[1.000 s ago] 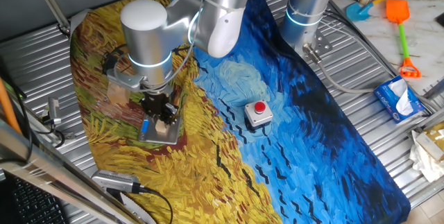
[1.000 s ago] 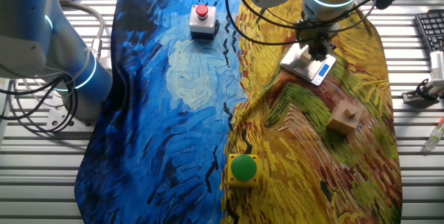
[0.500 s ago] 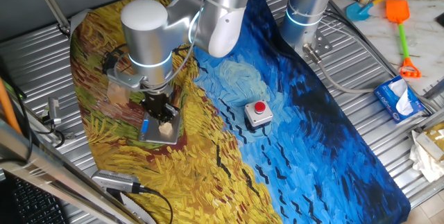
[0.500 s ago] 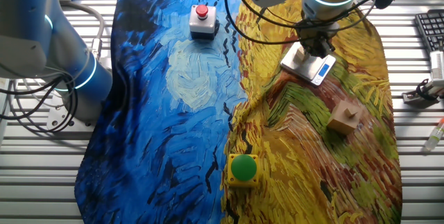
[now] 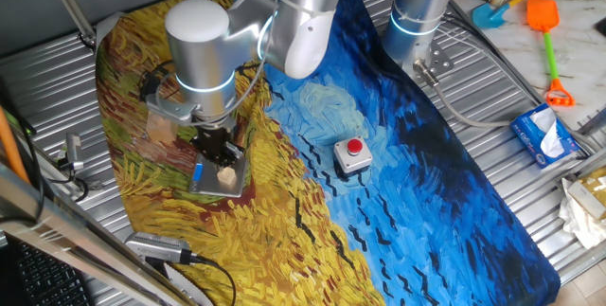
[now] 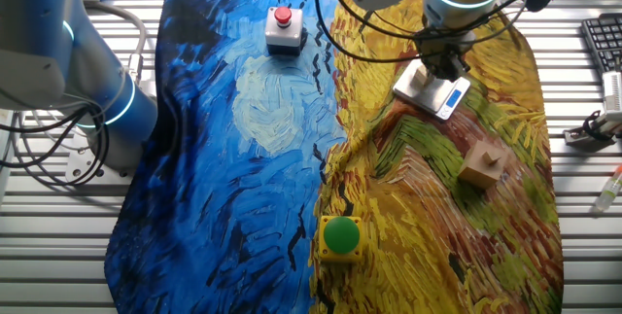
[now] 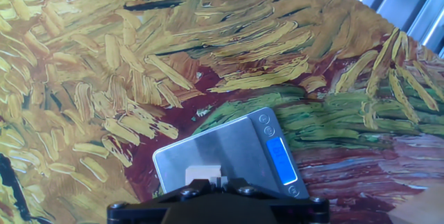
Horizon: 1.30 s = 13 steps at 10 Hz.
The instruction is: Remove the object from the scale
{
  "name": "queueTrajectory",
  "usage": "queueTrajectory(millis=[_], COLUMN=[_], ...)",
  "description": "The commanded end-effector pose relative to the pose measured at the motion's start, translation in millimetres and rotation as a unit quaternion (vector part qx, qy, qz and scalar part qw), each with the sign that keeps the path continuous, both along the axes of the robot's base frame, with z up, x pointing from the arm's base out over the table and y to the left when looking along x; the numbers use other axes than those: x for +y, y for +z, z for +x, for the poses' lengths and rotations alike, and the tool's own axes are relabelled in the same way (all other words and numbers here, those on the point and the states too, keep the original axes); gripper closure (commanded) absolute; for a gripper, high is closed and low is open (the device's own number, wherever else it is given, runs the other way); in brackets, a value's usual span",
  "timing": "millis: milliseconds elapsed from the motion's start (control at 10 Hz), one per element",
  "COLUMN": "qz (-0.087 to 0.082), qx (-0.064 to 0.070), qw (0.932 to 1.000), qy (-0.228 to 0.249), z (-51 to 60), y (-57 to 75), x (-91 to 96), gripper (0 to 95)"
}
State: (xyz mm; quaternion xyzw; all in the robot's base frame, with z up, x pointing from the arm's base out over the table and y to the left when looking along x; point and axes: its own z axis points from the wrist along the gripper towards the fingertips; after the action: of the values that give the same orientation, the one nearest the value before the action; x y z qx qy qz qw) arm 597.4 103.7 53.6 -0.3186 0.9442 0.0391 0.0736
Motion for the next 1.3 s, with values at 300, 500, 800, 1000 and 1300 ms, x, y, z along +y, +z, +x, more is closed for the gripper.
queueTrajectory(millis=[300, 500, 800, 1000, 1300], qz=[0.002, 0.003, 0.002, 0.001, 0.0], qx=[0.006, 0.008, 0.015, 0.018, 0.02], qw=[0.9998, 0.9999, 0.9999, 0.9998, 0.9995], qy=[0.018, 0.011, -0.005, -0.007, -0.023], z=[6.2, 8.8, 14.6, 15.7, 14.1], y=[3.0, 9.6, 29.3, 37.0, 39.6], x=[-7.6, -8.1, -8.6, -8.0, -4.0], gripper=[19.0, 19.0, 19.0, 19.0, 19.0])
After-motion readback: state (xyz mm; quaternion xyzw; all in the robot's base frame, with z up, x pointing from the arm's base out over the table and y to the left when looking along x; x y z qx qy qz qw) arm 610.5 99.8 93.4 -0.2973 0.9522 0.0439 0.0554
